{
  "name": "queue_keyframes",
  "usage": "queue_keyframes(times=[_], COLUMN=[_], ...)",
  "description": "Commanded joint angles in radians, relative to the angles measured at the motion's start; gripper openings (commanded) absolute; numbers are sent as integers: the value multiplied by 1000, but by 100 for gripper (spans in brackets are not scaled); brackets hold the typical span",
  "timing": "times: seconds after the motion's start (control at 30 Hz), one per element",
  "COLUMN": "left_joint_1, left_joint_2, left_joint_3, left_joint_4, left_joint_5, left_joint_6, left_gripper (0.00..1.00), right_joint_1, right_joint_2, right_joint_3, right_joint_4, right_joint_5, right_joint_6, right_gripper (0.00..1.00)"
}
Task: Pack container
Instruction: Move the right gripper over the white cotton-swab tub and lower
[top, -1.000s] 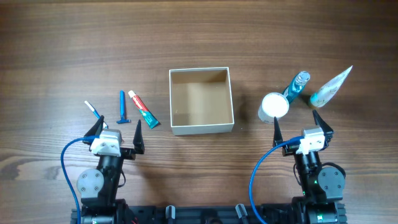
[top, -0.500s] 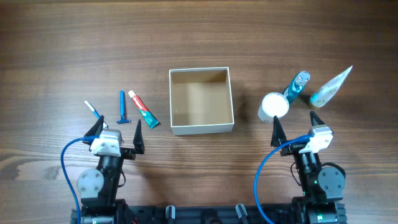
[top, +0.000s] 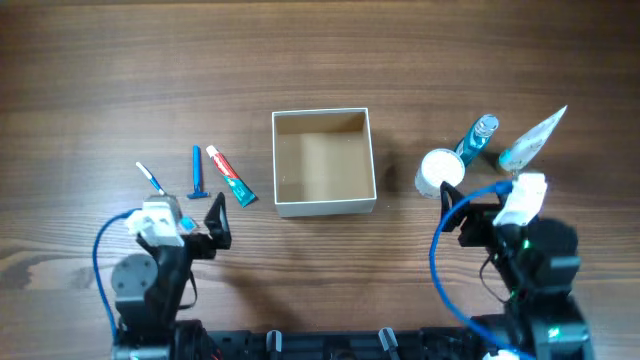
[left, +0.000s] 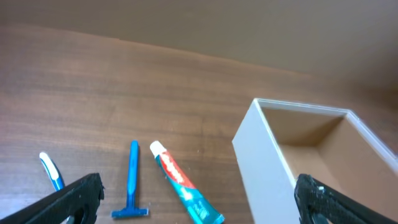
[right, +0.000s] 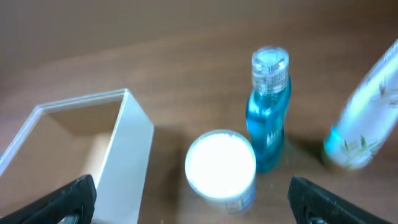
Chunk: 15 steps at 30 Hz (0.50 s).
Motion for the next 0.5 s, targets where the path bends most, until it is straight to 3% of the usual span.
queue_keyframes(times=[0.0, 0.2, 0.33, 0.47], left_joint_1=[-7, -7, -7, -8], left_joint_2=[186, 516, 702, 772], left_joint_3=[196, 534, 798, 908], left_joint_4=[-91, -360, -589, -682], left_joint_5=[8, 12, 13, 13], left_joint_6=[-33, -33, -33, -33], left_gripper=[100, 100, 100, 100], right_joint_1=[-4, -4, -4, -4], right_joint_2=[180, 401, 454, 500], right_joint_3=[192, 417, 465, 495], right_joint_4=[-163, -473, -538, -573], right_joint_5=[-14, -26, -114, -33], right_joint_6=[14, 15, -89, 40], right_gripper=[100, 100, 100, 100])
